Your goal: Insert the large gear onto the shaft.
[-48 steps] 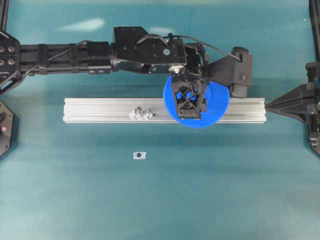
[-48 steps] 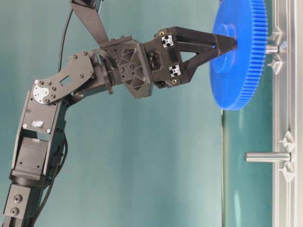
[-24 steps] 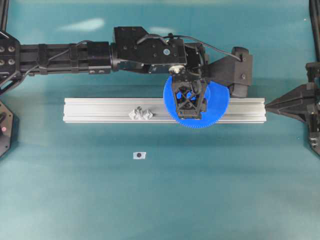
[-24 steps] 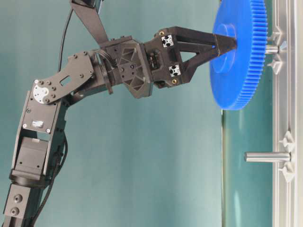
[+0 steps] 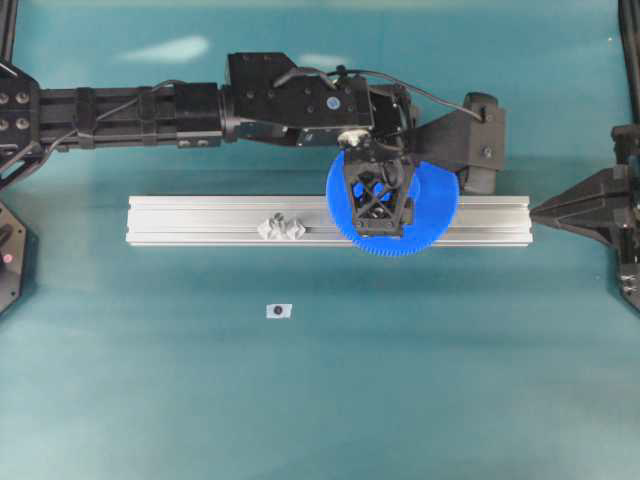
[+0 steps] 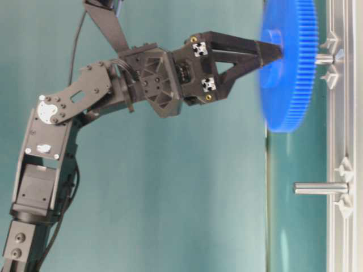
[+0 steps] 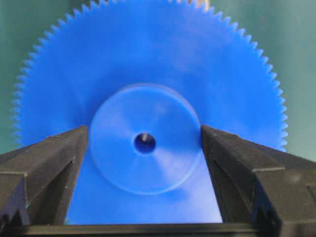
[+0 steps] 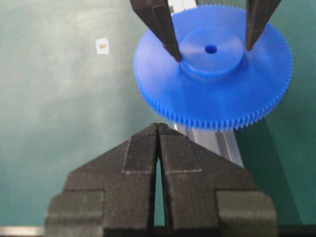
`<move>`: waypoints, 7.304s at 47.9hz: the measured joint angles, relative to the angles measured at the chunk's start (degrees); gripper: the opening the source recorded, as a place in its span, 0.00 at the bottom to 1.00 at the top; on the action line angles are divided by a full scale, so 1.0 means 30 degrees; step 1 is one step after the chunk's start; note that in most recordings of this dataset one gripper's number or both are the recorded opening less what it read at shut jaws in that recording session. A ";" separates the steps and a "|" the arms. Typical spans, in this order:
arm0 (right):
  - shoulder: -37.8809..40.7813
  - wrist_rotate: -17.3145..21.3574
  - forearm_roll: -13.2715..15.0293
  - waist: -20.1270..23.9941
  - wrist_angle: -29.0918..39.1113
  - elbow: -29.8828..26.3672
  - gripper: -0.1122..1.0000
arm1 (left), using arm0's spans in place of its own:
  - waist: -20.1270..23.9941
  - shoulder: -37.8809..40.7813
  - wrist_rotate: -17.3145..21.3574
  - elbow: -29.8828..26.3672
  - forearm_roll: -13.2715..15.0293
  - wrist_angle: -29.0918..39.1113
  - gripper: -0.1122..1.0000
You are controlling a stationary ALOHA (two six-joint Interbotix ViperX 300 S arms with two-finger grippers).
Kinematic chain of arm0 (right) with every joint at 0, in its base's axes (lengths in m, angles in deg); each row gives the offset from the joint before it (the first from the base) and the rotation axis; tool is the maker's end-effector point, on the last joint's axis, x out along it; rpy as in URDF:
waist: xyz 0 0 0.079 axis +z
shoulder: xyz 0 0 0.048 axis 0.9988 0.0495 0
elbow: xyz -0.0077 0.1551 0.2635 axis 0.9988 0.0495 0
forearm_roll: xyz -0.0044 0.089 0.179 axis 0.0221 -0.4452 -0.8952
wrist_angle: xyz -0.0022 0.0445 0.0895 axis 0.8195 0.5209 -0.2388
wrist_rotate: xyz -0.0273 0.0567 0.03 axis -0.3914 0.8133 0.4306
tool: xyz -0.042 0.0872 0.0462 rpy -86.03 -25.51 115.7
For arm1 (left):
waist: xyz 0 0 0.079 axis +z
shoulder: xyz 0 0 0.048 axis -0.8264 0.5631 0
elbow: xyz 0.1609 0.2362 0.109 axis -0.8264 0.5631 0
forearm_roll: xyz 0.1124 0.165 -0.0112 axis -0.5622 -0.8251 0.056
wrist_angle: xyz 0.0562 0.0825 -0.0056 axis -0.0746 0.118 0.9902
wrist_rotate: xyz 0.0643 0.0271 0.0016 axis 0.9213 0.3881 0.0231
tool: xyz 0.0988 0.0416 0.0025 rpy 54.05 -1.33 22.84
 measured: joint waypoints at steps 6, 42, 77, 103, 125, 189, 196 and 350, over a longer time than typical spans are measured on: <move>0.0029 -0.0029 0.0000 -0.0029 0.0000 0.0000 0.15 | -0.0059 0.0000 0.0029 -0.0146 0.0000 0.0029 0.87; 0.0000 0.0000 0.0000 -0.0029 0.0000 0.0000 0.15 | -0.0234 0.0000 -0.0059 -0.0146 -0.0029 0.0264 0.87; -0.0176 0.0000 0.0000 -0.0029 0.0000 0.0000 0.15 | -0.0234 -0.3311 -0.0879 0.1582 -0.0029 -0.1113 0.87; -0.0205 0.0000 0.0000 -0.0029 0.0000 0.0059 0.15 | -0.0410 -0.7295 -0.2812 0.5625 0.0000 -0.3281 0.87; -0.0205 0.0146 0.0000 -0.0029 0.0000 0.0059 0.15 | -0.0732 -0.8760 -0.3252 0.7412 -0.0029 -0.4951 0.87; -0.0205 0.0205 0.0000 -0.0029 0.0000 0.0088 0.15 | -0.0967 -0.7529 -0.3281 0.6797 0.0000 -0.6094 0.87; -0.0205 0.0234 0.0000 0.0000 0.0000 0.0088 0.15 | -0.0967 -0.7529 -0.3281 0.6797 0.0000 -0.6006 0.87; -0.0205 0.0439 0.0732 -0.0029 0.0410 0.0264 0.15 | -0.1025 -0.6914 -0.3457 0.6562 0.0000 -0.5830 0.86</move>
